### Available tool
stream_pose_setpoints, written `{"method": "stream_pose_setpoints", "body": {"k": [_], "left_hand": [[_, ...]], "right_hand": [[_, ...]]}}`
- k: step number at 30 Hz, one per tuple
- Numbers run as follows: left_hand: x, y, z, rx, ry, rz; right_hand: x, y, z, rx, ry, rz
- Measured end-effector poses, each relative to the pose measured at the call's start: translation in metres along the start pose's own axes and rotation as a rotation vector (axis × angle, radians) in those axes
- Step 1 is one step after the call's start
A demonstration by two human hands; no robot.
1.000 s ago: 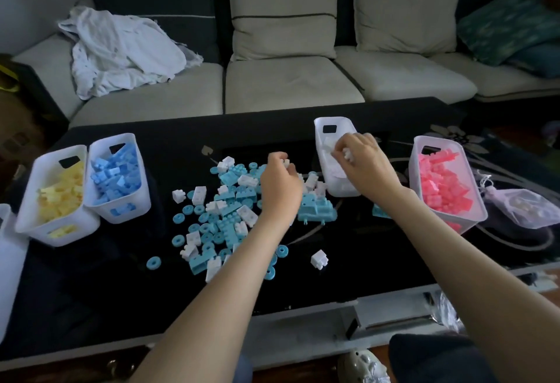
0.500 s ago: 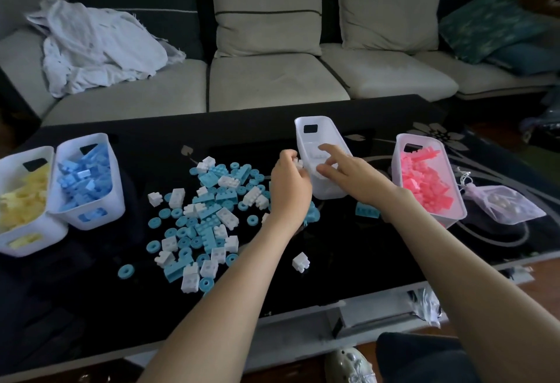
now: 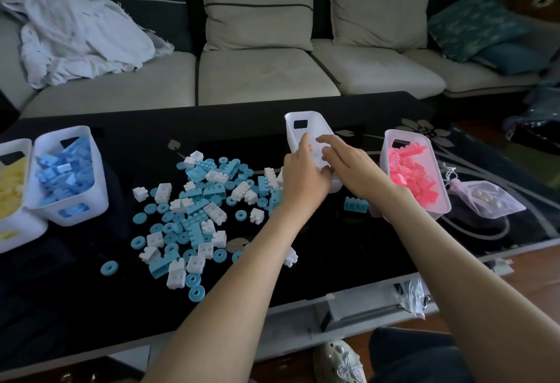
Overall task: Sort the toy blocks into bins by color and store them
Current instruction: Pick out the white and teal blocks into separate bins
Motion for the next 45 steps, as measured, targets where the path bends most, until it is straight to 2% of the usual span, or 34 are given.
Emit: {"method": "stream_pose_setpoints", "body": {"k": [3, 7, 9, 11, 14, 17, 22, 26, 31, 37, 41, 45], "left_hand": [[0.003, 0.003, -0.004, -0.125, -0.008, 0.106], [0.037, -0.005, -0.005, -0.292, 0.151, 0.196], [0.058, -0.025, -0.003, -0.281, 0.193, 0.301], [0.076, -0.054, 0.001, -0.167, 0.183, 0.456], [0.100, -0.091, -0.001, -0.002, 0.138, 0.577], [0.109, -0.101, -0.002, -0.020, 0.106, 0.585], [0.102, -0.106, -0.004, -0.061, 0.010, 0.699], [0.105, -0.104, -0.004, -0.116, 0.081, 0.698], [0.104, -0.098, 0.000, -0.133, 0.116, 0.737], [0.102, -0.091, 0.001, -0.132, 0.157, 0.664], [0.106, -0.082, 0.002, -0.123, 0.189, 0.489], [0.103, -0.078, 0.002, -0.090, 0.192, 0.414]], "right_hand": [[-0.002, -0.005, 0.004, 0.008, 0.020, 0.014], [-0.009, -0.015, 0.016, 0.080, 0.096, -0.065], [-0.018, -0.023, 0.023, 0.146, 0.103, -0.164], [-0.029, -0.032, 0.025, 0.206, 0.083, -0.220], [-0.054, -0.041, 0.026, 0.232, -0.035, -0.215], [-0.080, -0.045, 0.026, 0.217, -0.187, -0.254], [-0.111, -0.036, 0.030, 0.165, -0.459, -0.529], [-0.111, -0.034, 0.037, 0.038, -0.390, -0.393], [-0.109, -0.038, 0.042, 0.014, -0.358, -0.199], [-0.112, -0.025, 0.042, -0.149, -0.436, -0.159], [-0.111, -0.026, 0.043, -0.107, -0.416, -0.213], [-0.109, -0.032, 0.043, -0.080, -0.369, -0.224]]}}
Point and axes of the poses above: each hand's wrist, its own z-axis towards the middle knuckle, its own x-axis out of the back of the hand, y = z × x, the point moved 5 cm from there along z, towards the middle knuckle, and after that the axes turned 9 degrees about x, right-handed, at the moved point
